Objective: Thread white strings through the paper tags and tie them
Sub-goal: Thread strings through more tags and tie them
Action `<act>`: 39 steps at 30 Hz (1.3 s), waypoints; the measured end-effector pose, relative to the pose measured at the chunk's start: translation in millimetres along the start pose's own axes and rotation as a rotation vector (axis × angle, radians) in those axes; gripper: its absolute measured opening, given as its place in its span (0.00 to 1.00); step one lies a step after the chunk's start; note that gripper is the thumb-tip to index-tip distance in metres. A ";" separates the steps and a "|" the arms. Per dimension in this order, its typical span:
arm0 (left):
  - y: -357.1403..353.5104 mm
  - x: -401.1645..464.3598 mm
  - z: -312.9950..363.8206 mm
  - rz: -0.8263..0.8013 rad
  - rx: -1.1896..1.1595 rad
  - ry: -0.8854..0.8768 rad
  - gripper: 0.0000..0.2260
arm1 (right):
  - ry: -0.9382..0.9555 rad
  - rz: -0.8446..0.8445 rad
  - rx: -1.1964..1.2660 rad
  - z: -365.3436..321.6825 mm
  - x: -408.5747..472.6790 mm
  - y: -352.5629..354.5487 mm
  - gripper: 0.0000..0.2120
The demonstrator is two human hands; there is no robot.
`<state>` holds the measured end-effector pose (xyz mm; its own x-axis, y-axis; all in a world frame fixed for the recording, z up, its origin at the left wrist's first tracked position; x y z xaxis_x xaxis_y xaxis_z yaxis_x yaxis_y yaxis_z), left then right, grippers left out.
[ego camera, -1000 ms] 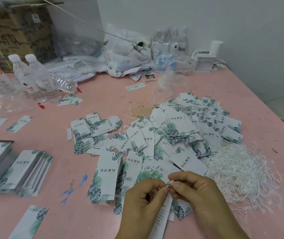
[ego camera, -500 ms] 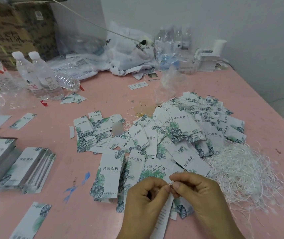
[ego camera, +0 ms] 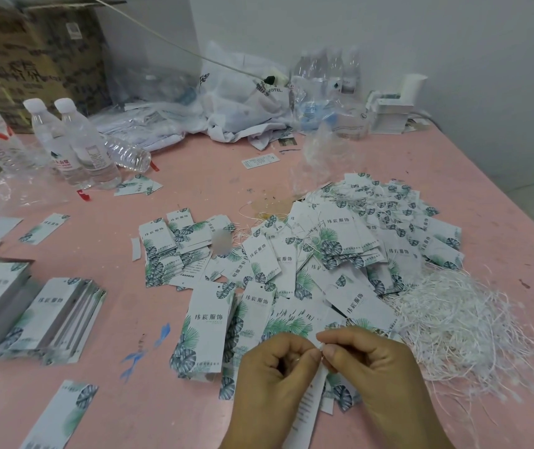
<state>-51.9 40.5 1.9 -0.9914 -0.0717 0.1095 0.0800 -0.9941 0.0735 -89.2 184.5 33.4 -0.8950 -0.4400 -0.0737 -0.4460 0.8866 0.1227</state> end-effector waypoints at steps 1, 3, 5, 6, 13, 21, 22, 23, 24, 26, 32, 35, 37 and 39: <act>-0.1 0.3 -0.3 0.000 -0.005 -0.002 0.05 | -0.005 0.005 0.018 0.4 0.2 0.3 0.17; -0.5 0.7 0.3 -0.006 -0.010 -0.012 0.05 | -0.014 0.014 0.047 1.8 0.8 1.6 0.17; -1.5 0.8 1.6 -0.021 -0.007 -0.029 0.05 | -0.014 0.014 0.045 2.1 1.2 2.1 0.17; -1.9 0.6 2.3 -0.029 -0.004 -0.037 0.05 | -0.012 0.012 0.043 1.7 0.9 1.7 0.17; -2.0 0.5 1.2 -0.022 -0.004 -0.034 0.05 | 0.011 0.028 0.017 -0.4 -0.8 0.4 0.17; -1.1 0.8 -0.2 -0.031 -0.028 -0.029 0.04 | 0.023 0.021 -0.010 -0.3 -1.6 -1.2 0.18; -0.9 0.4 -0.1 -0.029 -0.025 -0.027 0.04 | 0.030 0.018 -0.030 -0.4 -1.6 -1.5 0.18; -0.7 0.2 -0.2 -0.025 -0.018 -0.026 0.05 | 0.038 0.017 -0.050 -0.1 -1.5 -1.5 0.18; -0.6 -0.4 -0.2 -0.023 -0.008 -0.028 0.05 | 0.043 0.020 -0.060 0.3 -1.5 -0.9 0.19; -0.6 -0.8 0.0 -0.017 0.008 -0.037 0.06 | 0.043 0.025 -0.050 2.0 -0.5 0.8 0.18; -0.1 0.1 1.3 0.002 0.066 -0.092 0.06 | -0.004 -0.035 0.037 4.0 4.3 6.6 0.14; 0.4 0.4 5.6 -0.010 0.127 -0.145 0.03 | -0.017 -0.100 0.125 3.6 5.7 8.1 0.11; 0.4 -0.7 5.7 -0.010 0.111 -0.146 0.04 | -0.036 -0.125 0.195 5.4 7.1 9.0 0.07; 0.7 -1.9 2.9 -0.004 0.040 -0.109 0.07 | -0.058 -0.143 0.260 8.7 8.2 10.0 0.06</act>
<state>-49.7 40.2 4.6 -0.9747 -0.0564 0.2162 0.0823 -0.9902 0.1130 -100.8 191.0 25.5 -0.8180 -0.5604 -0.1296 -0.5425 0.8265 -0.1500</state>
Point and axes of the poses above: each hand's wrist, its own x-axis towards the middle knuckle, its own y-axis out of the back of the hand, z = x × y, the point moved 3 cm from there along x, towards the middle knuckle, and after that the axes turned 13 degrees about -z, right-handed, at the moved point
